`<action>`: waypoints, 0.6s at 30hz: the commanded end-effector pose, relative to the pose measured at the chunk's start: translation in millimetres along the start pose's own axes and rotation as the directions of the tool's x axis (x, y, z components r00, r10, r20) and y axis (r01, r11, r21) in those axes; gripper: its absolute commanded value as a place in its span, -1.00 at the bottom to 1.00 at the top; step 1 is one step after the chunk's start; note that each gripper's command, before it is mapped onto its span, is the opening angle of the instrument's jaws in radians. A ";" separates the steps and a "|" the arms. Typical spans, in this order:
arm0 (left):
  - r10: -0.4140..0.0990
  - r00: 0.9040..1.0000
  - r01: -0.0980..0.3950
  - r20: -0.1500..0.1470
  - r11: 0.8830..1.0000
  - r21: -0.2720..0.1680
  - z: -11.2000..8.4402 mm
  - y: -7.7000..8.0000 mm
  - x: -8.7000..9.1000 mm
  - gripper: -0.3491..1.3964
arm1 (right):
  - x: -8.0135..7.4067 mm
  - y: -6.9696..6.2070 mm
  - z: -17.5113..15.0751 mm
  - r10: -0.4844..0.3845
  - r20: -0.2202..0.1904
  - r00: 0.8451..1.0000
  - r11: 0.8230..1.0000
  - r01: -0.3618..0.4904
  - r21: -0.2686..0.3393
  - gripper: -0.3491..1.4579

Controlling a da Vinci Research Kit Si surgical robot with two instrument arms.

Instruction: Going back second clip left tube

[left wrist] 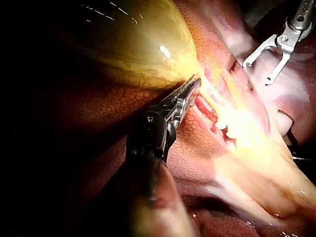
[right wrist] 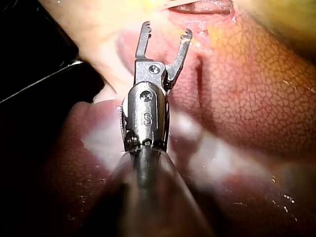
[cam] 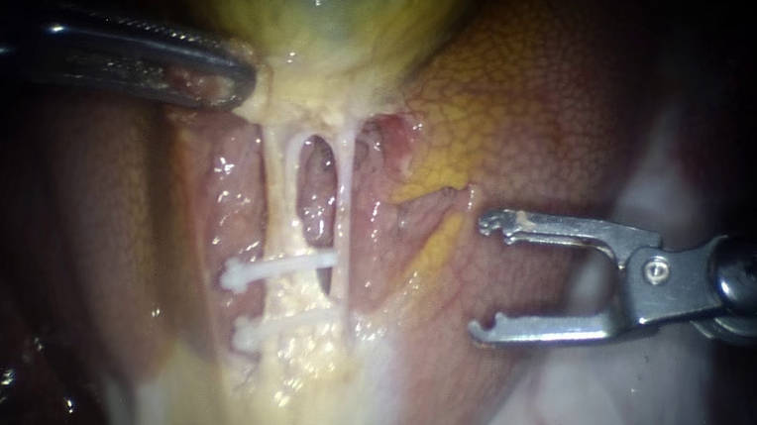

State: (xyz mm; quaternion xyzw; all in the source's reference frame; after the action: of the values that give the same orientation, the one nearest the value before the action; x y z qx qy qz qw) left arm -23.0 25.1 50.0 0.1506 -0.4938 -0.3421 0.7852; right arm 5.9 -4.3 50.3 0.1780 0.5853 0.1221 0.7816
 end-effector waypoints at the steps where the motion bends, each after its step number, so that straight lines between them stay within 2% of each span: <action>1: -0.001 1.000 0.001 0.001 1.000 -0.002 0.3 0.1 0.2 -1.00 | 0.0 0.0 0.0 0.000 0.000 1.000 1.000 0.000 0.001 -0.06; 11: -0.010 1.000 0.010 -0.008 1.000 0.003 3.2 0.9 1.5 -1.00 | 0.0 -0.1 -0.1 0.000 0.000 1.000 1.000 0.000 0.000 -0.06; 18: -0.009 1.000 0.009 -0.011 1.000 0.006 3.7 1.0 1.8 -1.00 | 0.0 -0.1 -0.1 0.000 0.000 1.000 1.000 0.000 0.000 -0.06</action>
State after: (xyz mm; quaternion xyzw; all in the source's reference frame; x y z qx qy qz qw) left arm -25.4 25.0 53.5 0.1569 -0.4898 -0.3436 0.7857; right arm 5.8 -4.4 50.2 0.1781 0.5853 0.1222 0.7815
